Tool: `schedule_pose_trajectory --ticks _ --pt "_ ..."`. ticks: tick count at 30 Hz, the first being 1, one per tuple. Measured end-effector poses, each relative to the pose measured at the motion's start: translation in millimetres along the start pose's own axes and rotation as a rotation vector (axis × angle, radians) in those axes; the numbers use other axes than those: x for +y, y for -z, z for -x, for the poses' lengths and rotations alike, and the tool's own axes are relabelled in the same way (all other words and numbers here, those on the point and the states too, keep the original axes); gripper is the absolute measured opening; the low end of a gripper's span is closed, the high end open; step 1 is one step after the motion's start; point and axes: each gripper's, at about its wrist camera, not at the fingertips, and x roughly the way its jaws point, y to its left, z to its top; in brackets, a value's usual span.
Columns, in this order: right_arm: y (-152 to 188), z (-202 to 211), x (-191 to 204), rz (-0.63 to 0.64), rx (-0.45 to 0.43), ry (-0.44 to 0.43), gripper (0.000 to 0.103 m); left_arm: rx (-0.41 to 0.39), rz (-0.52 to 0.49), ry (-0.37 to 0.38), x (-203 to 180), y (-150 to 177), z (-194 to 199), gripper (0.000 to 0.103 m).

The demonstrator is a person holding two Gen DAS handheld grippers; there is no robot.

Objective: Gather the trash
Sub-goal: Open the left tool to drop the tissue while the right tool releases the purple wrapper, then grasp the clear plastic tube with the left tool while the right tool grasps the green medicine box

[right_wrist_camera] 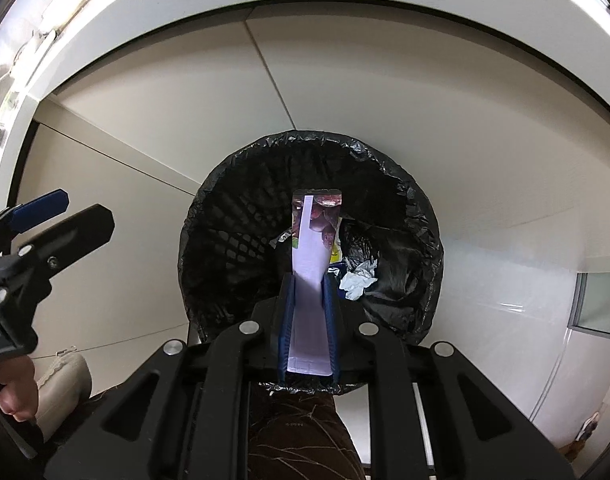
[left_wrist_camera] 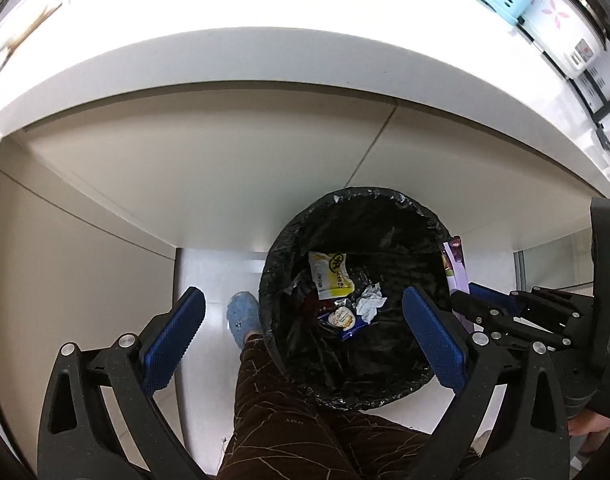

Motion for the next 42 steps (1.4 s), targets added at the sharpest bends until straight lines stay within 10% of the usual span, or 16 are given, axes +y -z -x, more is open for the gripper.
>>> schedule_pose_trajectory --ticks 5,19,42 --pt "0 4 2 -0.005 -0.017 0.012 0.022 0.026 0.009 0.007 3 4 -5 0.097" --pt "-8 57 -6 -0.037 -0.197 0.139 0.095 0.027 0.003 0.049 2 -1 4 0.097" --pt "-82 167 10 -0.073 -0.434 0.129 0.095 -0.152 0.018 0.063 33 -81 97 0.097"
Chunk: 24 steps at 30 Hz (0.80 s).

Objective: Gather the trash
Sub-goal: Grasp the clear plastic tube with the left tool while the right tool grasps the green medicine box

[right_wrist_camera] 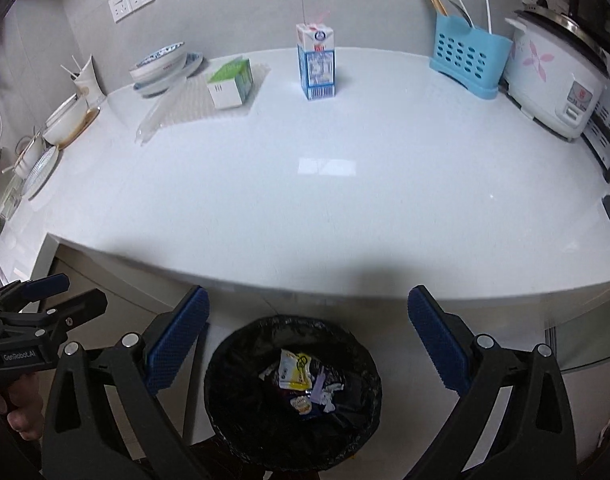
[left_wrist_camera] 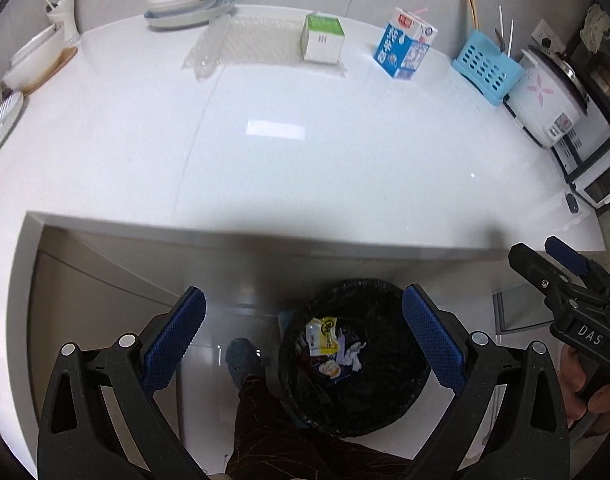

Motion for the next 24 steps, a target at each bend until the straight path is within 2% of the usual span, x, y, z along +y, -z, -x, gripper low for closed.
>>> schedule_pose_trajectory --ticks 13,24 --pt "-68 -5 16 -0.01 -0.032 0.02 0.095 -0.036 -0.004 -0.028 28 -81 9 0.097" --pt "-141 -47 58 0.027 0.006 0.032 0.095 -0.024 0.026 -0.054 68 -160 -11 0.097"
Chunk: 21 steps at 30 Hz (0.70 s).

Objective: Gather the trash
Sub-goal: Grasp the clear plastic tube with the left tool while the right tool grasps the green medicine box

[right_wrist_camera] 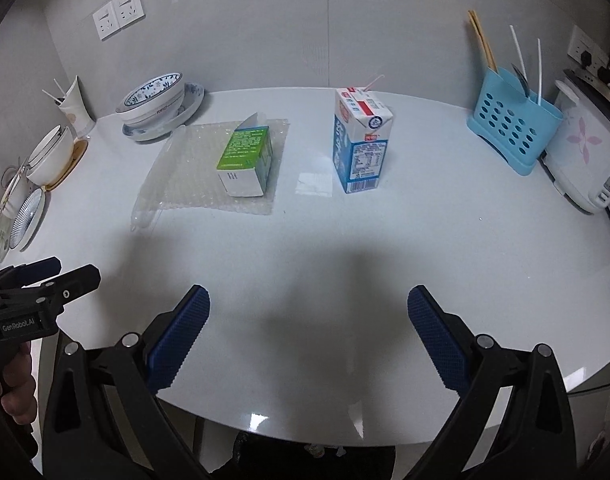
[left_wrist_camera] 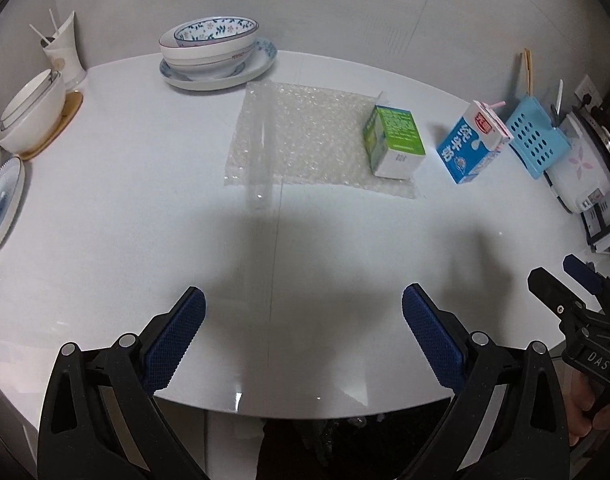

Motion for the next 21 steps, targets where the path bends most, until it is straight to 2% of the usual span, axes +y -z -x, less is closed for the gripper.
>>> schedule_pose_trajectory --ticks 8,18,21 --pt "-49 -34 33 0.037 0.015 0.007 0.095 0.029 0.007 -0.007 27 -46 -34 0.097" --pt "-86 -80 60 0.011 0.064 -0.003 0.095 0.064 -0.019 -0.02 43 -94 -69 0.097" --pt "-97 -96 66 -0.004 0.084 0.003 0.092 0.078 -0.024 -0.028 46 -110 -81 0.097"
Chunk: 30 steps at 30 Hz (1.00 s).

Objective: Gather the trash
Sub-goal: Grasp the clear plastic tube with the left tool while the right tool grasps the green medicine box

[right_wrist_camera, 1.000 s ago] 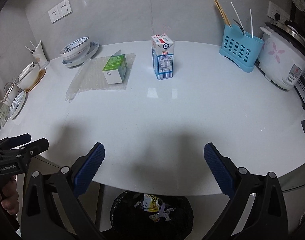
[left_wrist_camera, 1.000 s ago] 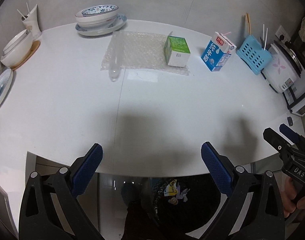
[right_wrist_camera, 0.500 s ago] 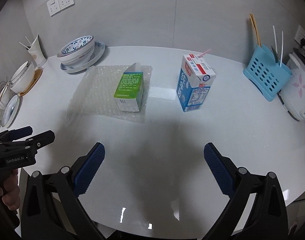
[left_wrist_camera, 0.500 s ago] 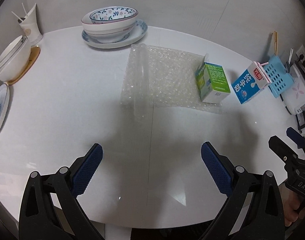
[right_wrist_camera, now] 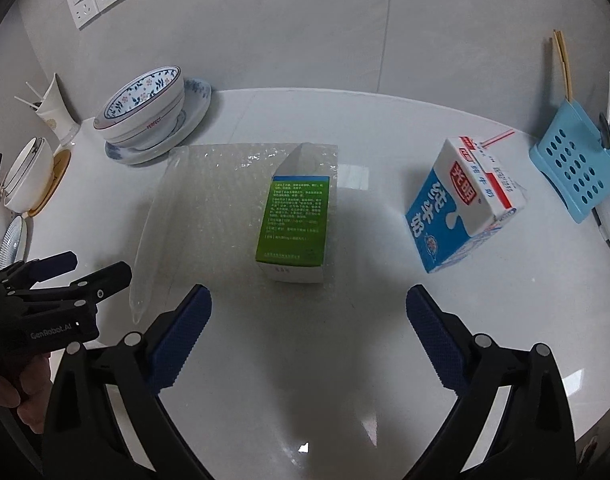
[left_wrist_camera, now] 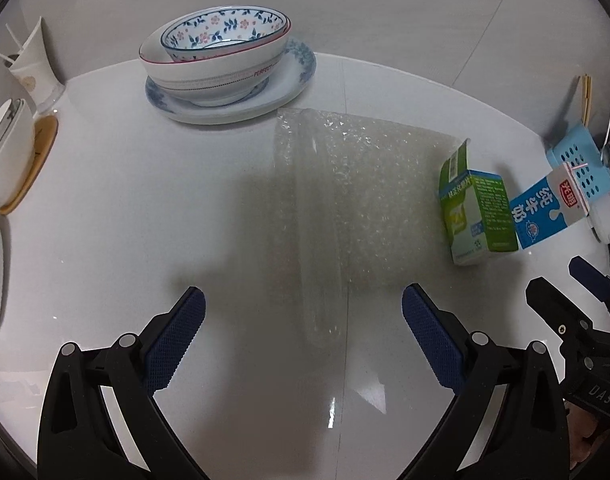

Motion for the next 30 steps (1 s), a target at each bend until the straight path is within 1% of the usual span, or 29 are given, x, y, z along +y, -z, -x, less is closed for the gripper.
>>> schedule_pose_trajectory --ticks 4,7,12,14,16,18,19,21,23,24,25,26,27,28,30 --pt "-13 -22 1 -0.042 0.056 0.004 0.086 0.019 -0.014 0.005 -1 -19 -15 0.097" --pt "-23 -35 0 -0.084 0.096 0.004 0.079 0.039 -0.028 0.003 -3 -29 -28 0.096" --pt "-36 -47 0 -0.102 0.123 0.006 0.07 0.074 -0.026 -0.016 -5 -45 -48 0.094" --pt "-41 -52 1 -0.108 0.136 0.004 0.068 0.083 -0.027 -0.02 -6 -49 -54 0.092" --pt "-46 -59 3 -0.111 0.149 0.01 0.067 0.091 -0.023 -0.04 -5 -53 -60 0.089" --pt "-49 -67 4 -0.116 0.168 0.009 0.064 0.104 -0.01 -0.044 -3 -56 -67 0.082" --pt "-50 -70 4 -0.119 0.177 0.008 0.063 0.108 -0.003 -0.042 -2 -58 -70 0.08" --pt "-52 -78 6 -0.125 0.202 0.01 0.055 0.124 0.009 -0.052 0 -60 -76 0.072" --pt "-52 -84 7 -0.136 0.221 0.002 0.051 0.131 0.024 -0.051 3 -62 -80 0.069" --pt "-52 -86 7 -0.139 0.224 -0.003 0.046 0.133 0.025 -0.05 4 -62 -80 0.062" --pt "-52 -87 8 -0.136 0.226 0.001 0.046 0.133 0.023 -0.045 5 -65 -82 0.059" --pt "-52 -87 8 -0.135 0.224 0.004 0.046 0.134 0.02 -0.045 5 -66 -83 0.054" --pt "-52 -88 9 -0.134 0.223 0.004 0.045 0.136 0.017 -0.047 7 -66 -84 0.047" --pt "-53 -88 9 -0.13 0.222 0.004 0.045 0.138 0.016 -0.043 7 -66 -84 0.044" --pt "-55 -90 10 -0.13 0.222 0.003 0.045 0.137 0.013 -0.043 6 -66 -84 0.034"
